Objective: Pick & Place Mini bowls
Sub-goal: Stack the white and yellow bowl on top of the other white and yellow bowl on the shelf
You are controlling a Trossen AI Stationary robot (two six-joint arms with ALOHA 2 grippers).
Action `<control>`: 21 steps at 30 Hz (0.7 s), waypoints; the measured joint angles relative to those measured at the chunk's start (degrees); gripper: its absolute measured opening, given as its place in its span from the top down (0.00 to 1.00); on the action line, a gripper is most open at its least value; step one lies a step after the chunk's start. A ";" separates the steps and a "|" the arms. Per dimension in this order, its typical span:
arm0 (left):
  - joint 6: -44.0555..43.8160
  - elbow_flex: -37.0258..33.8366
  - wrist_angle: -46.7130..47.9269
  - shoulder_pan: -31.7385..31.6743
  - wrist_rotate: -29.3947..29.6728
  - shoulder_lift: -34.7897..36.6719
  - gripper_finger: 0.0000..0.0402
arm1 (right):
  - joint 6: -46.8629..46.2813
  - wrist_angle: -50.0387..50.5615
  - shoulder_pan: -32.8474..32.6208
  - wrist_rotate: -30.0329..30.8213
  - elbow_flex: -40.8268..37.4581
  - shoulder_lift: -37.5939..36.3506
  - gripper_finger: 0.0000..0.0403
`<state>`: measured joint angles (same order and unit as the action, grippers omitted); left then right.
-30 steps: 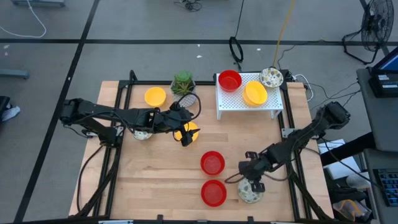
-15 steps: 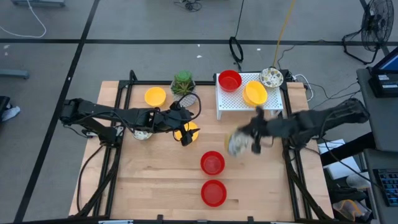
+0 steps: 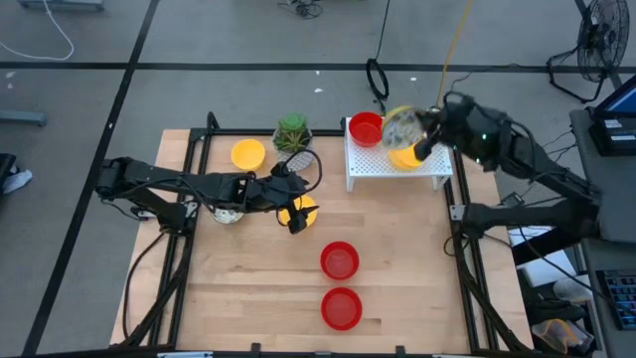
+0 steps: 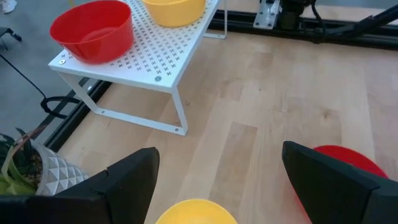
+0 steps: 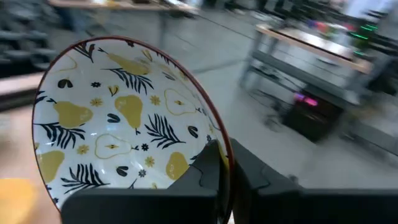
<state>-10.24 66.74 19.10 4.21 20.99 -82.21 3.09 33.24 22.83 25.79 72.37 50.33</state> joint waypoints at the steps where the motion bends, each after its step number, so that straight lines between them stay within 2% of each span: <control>1: 0.00 0.00 0.40 0.00 0.02 0.00 0.15 | 0.48 0.86 2.48 -0.06 0.46 0.28 1.00; 12: -0.02 0.00 2.54 0.00 0.02 0.00 0.15 | 3.86 7.95 26.62 -0.81 1.38 5.44 1.00; 17: -0.04 0.00 3.01 0.00 0.02 0.02 0.15 | 2.71 9.22 31.28 -8.10 3.17 8.43 1.00; 21: -0.45 0.02 3.56 0.00 0.04 0.02 0.15 | 0.21 11.60 31.93 -8.07 4.36 11.36 1.00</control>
<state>-10.69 66.76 22.67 4.21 21.03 -82.19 3.30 44.84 54.75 17.72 76.73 61.69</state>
